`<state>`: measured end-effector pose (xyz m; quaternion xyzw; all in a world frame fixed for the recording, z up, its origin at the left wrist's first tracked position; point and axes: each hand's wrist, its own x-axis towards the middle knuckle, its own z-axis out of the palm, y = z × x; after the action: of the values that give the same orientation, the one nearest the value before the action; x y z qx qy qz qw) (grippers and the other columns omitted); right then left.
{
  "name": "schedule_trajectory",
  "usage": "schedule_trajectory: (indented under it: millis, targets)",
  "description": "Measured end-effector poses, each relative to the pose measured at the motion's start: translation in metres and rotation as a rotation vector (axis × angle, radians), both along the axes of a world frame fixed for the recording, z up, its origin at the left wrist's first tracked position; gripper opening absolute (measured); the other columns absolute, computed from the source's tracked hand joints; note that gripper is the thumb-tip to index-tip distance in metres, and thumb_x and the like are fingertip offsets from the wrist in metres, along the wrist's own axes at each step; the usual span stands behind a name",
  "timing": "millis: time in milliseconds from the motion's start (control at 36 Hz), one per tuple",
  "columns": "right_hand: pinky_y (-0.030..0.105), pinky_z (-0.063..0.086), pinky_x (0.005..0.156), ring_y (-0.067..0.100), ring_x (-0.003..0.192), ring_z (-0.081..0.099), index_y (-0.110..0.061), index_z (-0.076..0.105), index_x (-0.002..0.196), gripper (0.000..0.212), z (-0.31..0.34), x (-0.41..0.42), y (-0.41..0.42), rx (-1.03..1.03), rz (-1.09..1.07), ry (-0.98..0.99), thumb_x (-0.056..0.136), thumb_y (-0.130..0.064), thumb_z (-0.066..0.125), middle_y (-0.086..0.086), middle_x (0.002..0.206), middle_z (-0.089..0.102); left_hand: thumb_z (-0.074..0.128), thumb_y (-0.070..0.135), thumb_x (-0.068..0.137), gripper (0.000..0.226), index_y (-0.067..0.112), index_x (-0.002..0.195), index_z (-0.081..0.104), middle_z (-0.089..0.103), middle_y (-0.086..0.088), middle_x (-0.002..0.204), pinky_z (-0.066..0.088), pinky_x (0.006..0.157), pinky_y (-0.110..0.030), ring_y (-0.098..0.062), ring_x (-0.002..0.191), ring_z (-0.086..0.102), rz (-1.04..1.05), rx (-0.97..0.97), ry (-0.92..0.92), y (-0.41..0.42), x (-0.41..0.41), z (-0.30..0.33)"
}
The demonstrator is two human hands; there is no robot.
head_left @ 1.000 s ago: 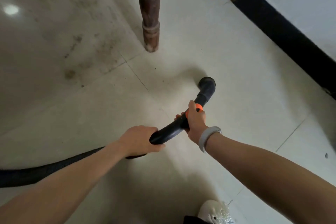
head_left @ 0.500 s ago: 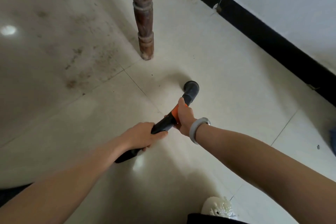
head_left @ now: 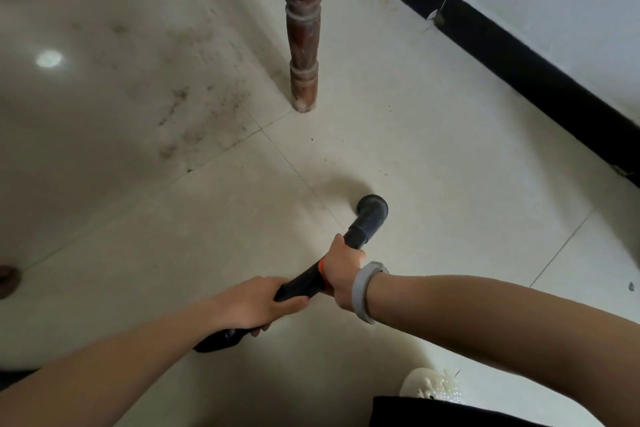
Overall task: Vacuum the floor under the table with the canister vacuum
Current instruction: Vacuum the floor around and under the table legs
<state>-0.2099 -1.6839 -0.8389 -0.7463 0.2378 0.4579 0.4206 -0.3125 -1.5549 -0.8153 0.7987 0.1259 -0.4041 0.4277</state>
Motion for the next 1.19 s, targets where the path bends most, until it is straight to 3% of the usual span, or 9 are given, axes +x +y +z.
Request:
schedule_trajectory:
  millis: [83, 278, 361, 472, 556, 694, 889, 1000, 1194]
  targets:
    - [0.046, 0.054, 0.086, 0.031, 0.094, 0.061, -0.009, 0.044, 0.114, 0.049, 0.008, -0.012, 0.028, -0.099, -0.154, -0.003, 0.09, -0.051, 0.039, 0.011, 0.1, 0.057, 0.047, 0.062, 0.089, 0.044, 0.022, 0.101, 0.057, 0.058, 0.005, 0.061, 0.047, 0.052, -0.022, -0.01, 0.046, 0.054, 0.072, 0.056, 0.001, 0.012, -0.011, 0.001]
    - [0.039, 0.059, 0.059, 0.027, 0.078, 0.064, -0.008, 0.05, 0.111, 0.034, 0.029, -0.022, 0.084, 0.133, -0.035, 0.085, 0.094, -0.037, 0.046, 0.008, 0.084, 0.058, 0.05, 0.058, 0.088, 0.044, 0.016, 0.097, 0.061, 0.055, 0.006, 0.054, 0.044, 0.047, -0.024, -0.008, 0.042, 0.051, 0.36, 0.195, -0.014, 0.04, -0.051, 0.002]
    - [0.043, 0.059, 0.066, 0.027, 0.078, 0.064, -0.008, 0.046, 0.106, 0.03, 0.025, -0.033, 0.09, 0.174, 0.029, 0.121, 0.096, -0.036, 0.044, 0.008, 0.083, 0.056, 0.048, 0.07, 0.079, 0.046, 0.028, 0.093, 0.061, 0.055, 0.005, 0.055, 0.041, 0.045, -0.021, -0.009, 0.046, 0.051, 0.376, 0.196, -0.017, 0.048, -0.065, 0.004]
    - [0.045, 0.059, 0.074, 0.029, 0.081, 0.065, -0.007, 0.044, 0.107, 0.033, 0.018, -0.041, 0.071, 0.169, 0.036, 0.203, 0.098, -0.039, 0.041, 0.008, 0.085, 0.054, 0.045, 0.066, 0.084, 0.022, 0.046, 0.091, 0.051, 0.06, 0.004, 0.065, 0.043, 0.047, -0.02, -0.01, 0.05, 0.056, 0.23, 0.181, 0.011, 0.046, -0.072, 0.007]
    - [0.046, 0.059, 0.074, 0.031, 0.083, 0.065, -0.004, 0.048, 0.115, 0.044, 0.009, -0.05, 0.049, 0.105, 0.016, 0.159, 0.098, -0.043, 0.039, 0.009, 0.09, 0.056, 0.045, 0.07, 0.083, 0.036, 0.041, 0.103, 0.054, 0.061, 0.004, 0.064, 0.046, 0.049, -0.022, -0.011, 0.049, 0.058, 0.102, 0.18, 0.026, 0.035, -0.069, 0.01]
    - [0.045, 0.06, 0.069, 0.03, 0.086, 0.062, -0.006, 0.043, 0.115, 0.041, 0.0, -0.046, 0.022, 0.062, -0.092, 0.139, 0.097, -0.042, 0.04, 0.009, 0.094, 0.052, 0.046, 0.062, 0.089, 0.026, 0.041, 0.103, 0.05, 0.055, 0.009, 0.057, 0.044, 0.05, -0.019, -0.009, 0.045, 0.055, -0.057, 0.222, 0.002, 0.022, -0.052, 0.011]
    - [0.041, 0.058, 0.064, 0.027, 0.084, 0.058, -0.01, 0.035, 0.111, 0.034, 0.012, -0.007, 0.059, 0.164, -0.027, 0.134, 0.098, -0.041, 0.042, 0.011, 0.107, 0.048, 0.043, 0.069, 0.085, 0.047, 0.028, 0.102, 0.059, 0.062, 0.007, 0.066, 0.052, 0.061, -0.029, -0.009, 0.051, 0.058, 0.126, 0.398, -0.023, 0.036, -0.034, 0.006]
    - [0.033, 0.053, 0.05, 0.023, 0.075, 0.059, -0.009, 0.037, 0.122, 0.042, 0.021, 0.02, 0.1, 0.247, 0.118, 0.085, 0.097, -0.042, 0.045, 0.011, 0.107, 0.054, 0.041, 0.067, 0.088, 0.044, 0.026, 0.093, 0.058, 0.063, 0.004, 0.063, 0.051, 0.054, -0.028, -0.012, 0.048, 0.061, 0.355, 0.419, -0.084, 0.051, -0.022, 0.006]
    - [0.03, 0.053, 0.049, 0.022, 0.069, 0.06, -0.009, 0.043, 0.115, 0.038, 0.022, 0.049, 0.124, 0.233, 0.157, -0.01, 0.095, -0.041, 0.046, 0.008, 0.089, 0.056, 0.038, 0.069, 0.087, 0.045, 0.026, 0.087, 0.055, 0.064, -0.001, 0.063, 0.052, 0.052, -0.028, -0.014, 0.044, 0.058, 0.401, 0.366, -0.086, 0.07, 0.011, 0.005]
